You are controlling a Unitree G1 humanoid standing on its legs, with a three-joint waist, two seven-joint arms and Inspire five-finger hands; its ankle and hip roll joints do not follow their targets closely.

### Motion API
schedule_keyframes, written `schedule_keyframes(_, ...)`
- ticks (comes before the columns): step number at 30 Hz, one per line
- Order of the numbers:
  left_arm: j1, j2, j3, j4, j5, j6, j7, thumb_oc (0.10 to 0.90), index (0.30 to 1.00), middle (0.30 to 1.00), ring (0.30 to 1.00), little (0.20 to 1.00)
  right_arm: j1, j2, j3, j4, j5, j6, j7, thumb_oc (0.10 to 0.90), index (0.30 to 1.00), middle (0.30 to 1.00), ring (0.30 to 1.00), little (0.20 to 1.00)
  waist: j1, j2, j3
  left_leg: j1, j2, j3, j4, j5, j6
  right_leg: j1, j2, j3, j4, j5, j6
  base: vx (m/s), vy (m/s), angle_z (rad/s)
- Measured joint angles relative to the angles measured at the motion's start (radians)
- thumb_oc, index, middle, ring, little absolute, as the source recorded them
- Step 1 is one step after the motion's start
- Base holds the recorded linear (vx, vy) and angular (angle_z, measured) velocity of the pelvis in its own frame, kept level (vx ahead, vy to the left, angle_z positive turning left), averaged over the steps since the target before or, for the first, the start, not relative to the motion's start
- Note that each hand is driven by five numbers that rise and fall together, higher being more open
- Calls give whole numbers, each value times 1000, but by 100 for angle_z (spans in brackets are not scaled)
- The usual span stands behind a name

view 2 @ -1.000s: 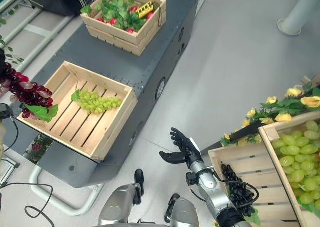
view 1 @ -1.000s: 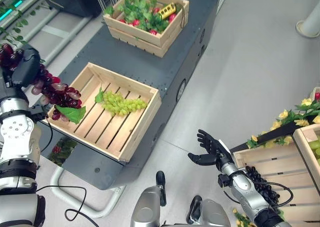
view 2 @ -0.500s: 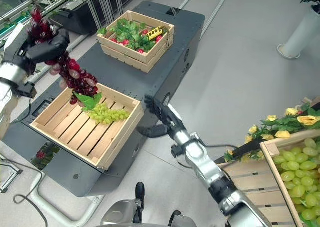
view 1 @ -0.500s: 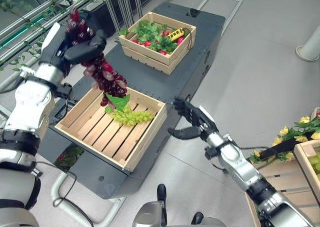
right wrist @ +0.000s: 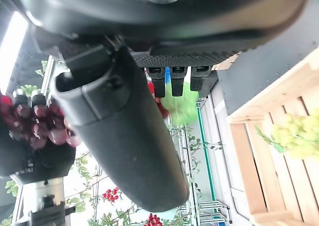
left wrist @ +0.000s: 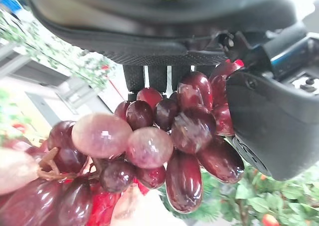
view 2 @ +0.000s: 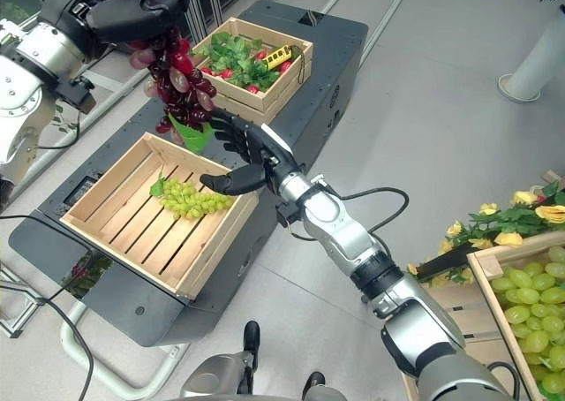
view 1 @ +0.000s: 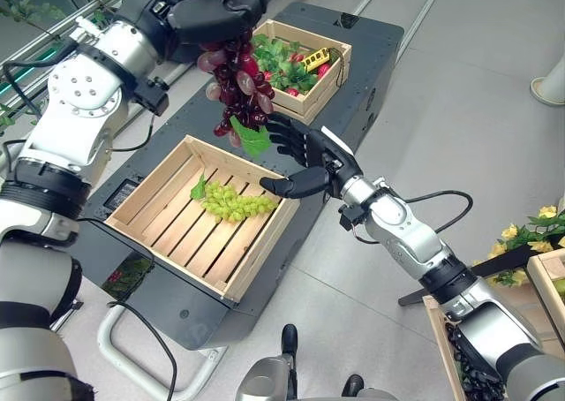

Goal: Pick up the fruits from the basket on one side to the basket on the other side

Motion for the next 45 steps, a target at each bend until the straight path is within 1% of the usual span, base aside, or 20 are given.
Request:
schedule_keyframes(4, -18, -31, -37, -21, 0, 21, 0, 400, 300, 300, 300, 300, -25, 5, 21, 21, 1, 13, -38, 800, 900, 900, 900, 900, 0, 0, 0, 17, -3, -1, -13, 0, 0, 13, -2, 1, -3, 0, 0, 5, -26, -1)
schedule_keyframes(7, -20, -59, -41, -31, 1, 25, -7, 400, 300, 300, 300, 300, -46, 4, 23, 24, 4, 25, -80, 800, 900, 900, 900, 900, -1, 0, 0, 17, -4, -1, -14, 0, 0, 12, -3, 2, -3, 0, 0, 0, 0, 0)
schedule_keyframes(14, -27, -68, -44, -30, 1, 29, -10, 400, 300, 300, 300, 300, -122, 3, 24, 70, 39, 32, -168, 800, 900, 900, 900, 900, -14, 0, 0, 28, -5, -1, -20, 0, 0, 19, -4, 2, -3, 0, 0, 0, 0, 0)
schedule_keyframes(17, -60, -68, -79, -24, 1, 35, -11, 400, 300, 300, 300, 300, -151, 1, 24, 103, 39, 32, -192, 800, 900, 900, 900, 900, -14, 0, 0, 28, -5, -2, -20, 0, 0, 19, -4, 2, -3, 0, 0, 0, 0, 0)
schedule_keyframes(19, -71, -80, -80, -19, 1, 36, -14, 400, 300, 300, 300, 300, -164, -1, 23, 110, 47, 32, -216, 800, 900, 900, 900, 900, -15, 0, 0, 28, -5, -2, -20, 0, 0, 19, -4, 2, -3, 0, 0, 0, 0, 0)
schedule_keyframes(25, -71, -98, -80, -8, 1, 37, -42, 400, 300, 300, 300, 300, -177, 6, 23, 113, 87, 32, -220, 800, 900, 900, 900, 900, -18, 0, 0, 28, -6, -6, -21, 0, 0, 19, -5, 3, -3, 0, 0, 0, 0, 0)
schedule_keyframes(27, -71, -98, -80, -8, 0, 38, -51, 400, 300, 300, 300, 300, -177, 9, 23, 113, 123, 32, -220, 800, 900, 900, 900, 900, -17, 0, 0, 28, -6, -6, -21, 0, 0, 19, -4, 2, -3, 0, 0, 0, 0, 0)
schedule_keyframes(33, -71, -102, -80, -8, -8, 39, -67, 400, 300, 300, 300, 300, -178, 39, 23, 120, 142, 32, -220, 800, 900, 900, 900, 900, -16, 0, 0, 30, -6, -7, -21, 0, 0, 21, -5, 3, -3, 0, 0, 0, 0, 0)
schedule_keyframes(39, -71, -167, -80, -11, -79, 44, -67, 400, 300, 300, 300, 300, -181, 79, 23, 142, 166, 23, -220, 800, 900, 900, 900, 900, -6, 0, 0, 31, -6, -8, -21, 0, 0, 22, -4, 2, -3, 0, 0, 0, 0, 0)
schedule_keyframes(45, -71, -204, -80, -11, -113, 45, -68, 400, 300, 300, 300, 300, -183, 92, 23, 148, 180, 17, -220, 800, 900, 900, 900, 900, 2, 0, 0, 31, -6, -9, -21, 0, 0, 23, -4, 2, -3, 0, 0, 0, 0, 0)
